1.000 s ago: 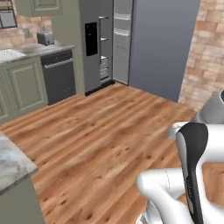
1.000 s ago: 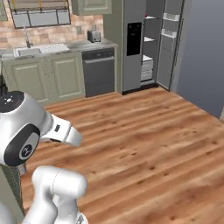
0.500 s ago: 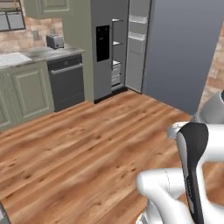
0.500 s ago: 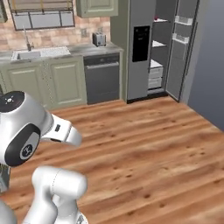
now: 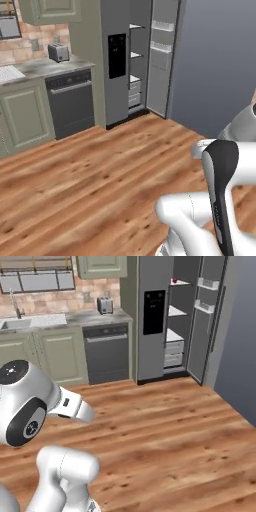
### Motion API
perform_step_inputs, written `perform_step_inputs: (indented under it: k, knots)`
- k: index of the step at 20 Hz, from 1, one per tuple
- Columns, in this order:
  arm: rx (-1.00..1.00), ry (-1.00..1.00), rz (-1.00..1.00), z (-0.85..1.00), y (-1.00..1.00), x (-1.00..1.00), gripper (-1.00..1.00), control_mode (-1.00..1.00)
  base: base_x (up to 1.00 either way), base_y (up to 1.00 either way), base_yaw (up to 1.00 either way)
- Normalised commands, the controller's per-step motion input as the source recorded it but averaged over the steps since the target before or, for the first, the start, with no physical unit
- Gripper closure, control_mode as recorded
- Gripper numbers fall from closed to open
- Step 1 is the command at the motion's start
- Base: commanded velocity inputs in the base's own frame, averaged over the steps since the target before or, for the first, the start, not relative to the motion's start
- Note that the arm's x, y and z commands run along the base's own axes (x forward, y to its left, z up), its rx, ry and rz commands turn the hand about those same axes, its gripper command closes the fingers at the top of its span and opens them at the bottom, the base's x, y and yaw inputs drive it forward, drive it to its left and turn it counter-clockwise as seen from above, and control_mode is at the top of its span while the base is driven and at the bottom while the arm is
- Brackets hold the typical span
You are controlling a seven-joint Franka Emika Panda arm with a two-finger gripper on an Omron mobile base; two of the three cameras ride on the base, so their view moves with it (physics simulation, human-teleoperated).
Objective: Place the cold items (bell pepper and tangerine) from the fridge in one tupperware on the dining counter. Place the warm items (kebab skewer and hot dog) in the stove area in another tupperware.
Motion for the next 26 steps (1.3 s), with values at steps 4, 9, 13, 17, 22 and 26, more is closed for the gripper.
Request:
perform_step_inputs:
  k: [4,9,13,17,22,26]
  knots:
    - [0.00,0.00,0.00,0.00,0.00,0.00,-1.00,1.00,1.00,-0.50,0.18]
    - [0.00,0.00,0.00,0.00,0.00,0.00,-1.00,1.00,1.00,-0.50,0.18]
    - [0.00,0.00,0.00,0.00,0.00,0.00,-1.00,1.00,1.00,-0.46,0.18]
    - [0.00,0.00,0.00,0.00,0.00,0.00,-1.00,1.00,1.00,-0.45,0.19]
    - [0.00,0.00,0.00,0.00,0.00,0.00,-1.00,1.00,1.00,-0.41,0.19]
    - [0.00,0.00,0.00,0.00,0.00,0.00,-1.00,1.00,1.00,-0.40,0.19]
